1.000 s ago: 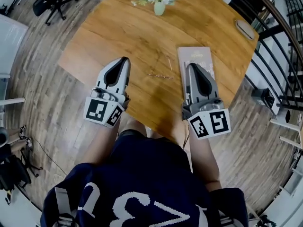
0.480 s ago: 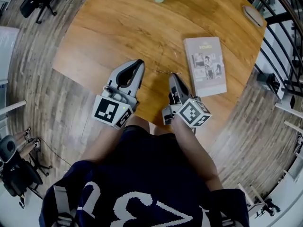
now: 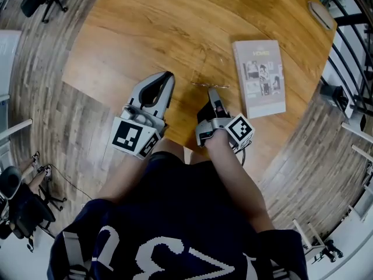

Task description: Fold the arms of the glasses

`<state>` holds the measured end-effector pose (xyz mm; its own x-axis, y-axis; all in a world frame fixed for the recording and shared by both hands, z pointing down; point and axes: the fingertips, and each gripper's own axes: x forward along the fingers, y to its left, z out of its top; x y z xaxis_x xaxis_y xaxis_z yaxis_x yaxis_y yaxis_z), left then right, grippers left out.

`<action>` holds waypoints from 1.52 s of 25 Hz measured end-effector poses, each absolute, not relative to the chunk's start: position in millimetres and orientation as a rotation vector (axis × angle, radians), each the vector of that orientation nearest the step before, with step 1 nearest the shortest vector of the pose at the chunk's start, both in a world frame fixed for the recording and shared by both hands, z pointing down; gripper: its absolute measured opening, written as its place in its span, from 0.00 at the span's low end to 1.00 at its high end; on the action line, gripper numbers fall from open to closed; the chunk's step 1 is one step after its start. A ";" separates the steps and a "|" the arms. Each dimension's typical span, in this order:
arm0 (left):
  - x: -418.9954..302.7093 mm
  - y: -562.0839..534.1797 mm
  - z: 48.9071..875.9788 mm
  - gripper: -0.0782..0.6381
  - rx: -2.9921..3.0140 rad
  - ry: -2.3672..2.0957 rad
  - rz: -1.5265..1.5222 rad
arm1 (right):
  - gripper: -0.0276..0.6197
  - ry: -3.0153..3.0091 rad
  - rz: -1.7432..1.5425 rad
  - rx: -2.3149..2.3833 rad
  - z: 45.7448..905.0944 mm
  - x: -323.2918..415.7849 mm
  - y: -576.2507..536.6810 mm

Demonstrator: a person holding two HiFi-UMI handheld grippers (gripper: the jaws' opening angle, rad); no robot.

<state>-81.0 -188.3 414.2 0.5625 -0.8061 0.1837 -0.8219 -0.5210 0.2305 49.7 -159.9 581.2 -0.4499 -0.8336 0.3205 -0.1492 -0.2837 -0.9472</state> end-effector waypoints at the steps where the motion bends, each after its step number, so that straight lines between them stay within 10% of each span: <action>1: -81.6 -188.0 415.2 0.15 2.506 -1.343 0.079 | 0.18 1.429 -1.793 -1.219 582.9 49.0 -161.2; 30: -80.3 -197.5 405.4 0.15 2.507 -1.224 0.039 | 0.09 1.658 -1.606 -1.034 500.4 58.9 -186.7; 33: -66.6 -204.7 402.1 0.32 2.491 -1.117 0.021 | 0.09 1.743 -1.544 -0.988 472.8 56.3 -186.1; 38: -50.8 -213.4 402.8 0.33 2.409 -0.956 -0.034 | 0.09 1.780 -1.502 -0.929 444.3 52.6 -176.1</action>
